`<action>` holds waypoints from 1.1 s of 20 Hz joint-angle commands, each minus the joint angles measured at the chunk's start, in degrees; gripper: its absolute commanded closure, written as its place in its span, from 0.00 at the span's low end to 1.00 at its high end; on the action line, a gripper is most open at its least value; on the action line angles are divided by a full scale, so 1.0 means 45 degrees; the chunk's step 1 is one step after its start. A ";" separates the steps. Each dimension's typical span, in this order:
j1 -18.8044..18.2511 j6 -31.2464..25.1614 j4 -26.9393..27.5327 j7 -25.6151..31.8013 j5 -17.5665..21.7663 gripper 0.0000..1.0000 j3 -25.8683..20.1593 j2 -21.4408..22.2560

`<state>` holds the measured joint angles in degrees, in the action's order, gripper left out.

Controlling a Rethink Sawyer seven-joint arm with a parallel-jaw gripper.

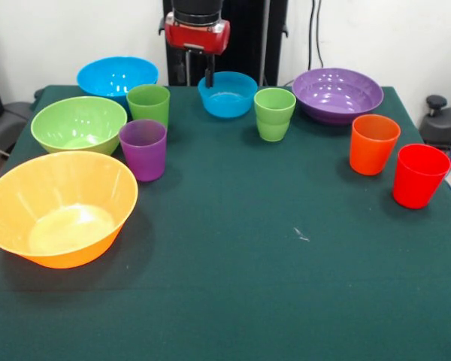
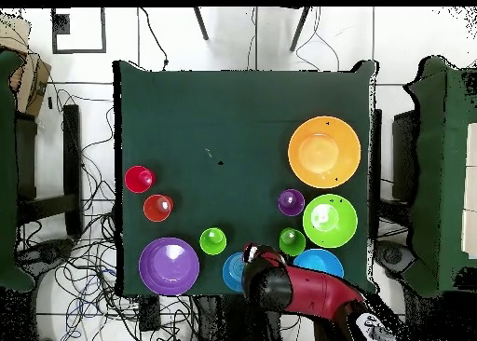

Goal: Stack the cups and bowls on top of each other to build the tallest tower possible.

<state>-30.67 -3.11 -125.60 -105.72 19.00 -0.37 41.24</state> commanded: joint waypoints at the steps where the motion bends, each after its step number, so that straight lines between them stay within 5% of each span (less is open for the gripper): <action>1: -0.1042 -0.1592 0.2085 0.0275 0.0208 0.00 -0.1718 0.0193; 7: -0.3443 -0.3280 0.3180 0.2637 0.0967 0.00 -0.3041 0.0271; 15: -0.5464 -0.4725 0.4442 0.3860 0.1888 0.00 -0.4290 0.0231; 22: -0.5322 -0.5141 0.4447 0.2928 0.2201 0.00 -0.4566 0.0604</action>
<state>-56.74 -20.13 -110.89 -105.72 24.08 -11.74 41.83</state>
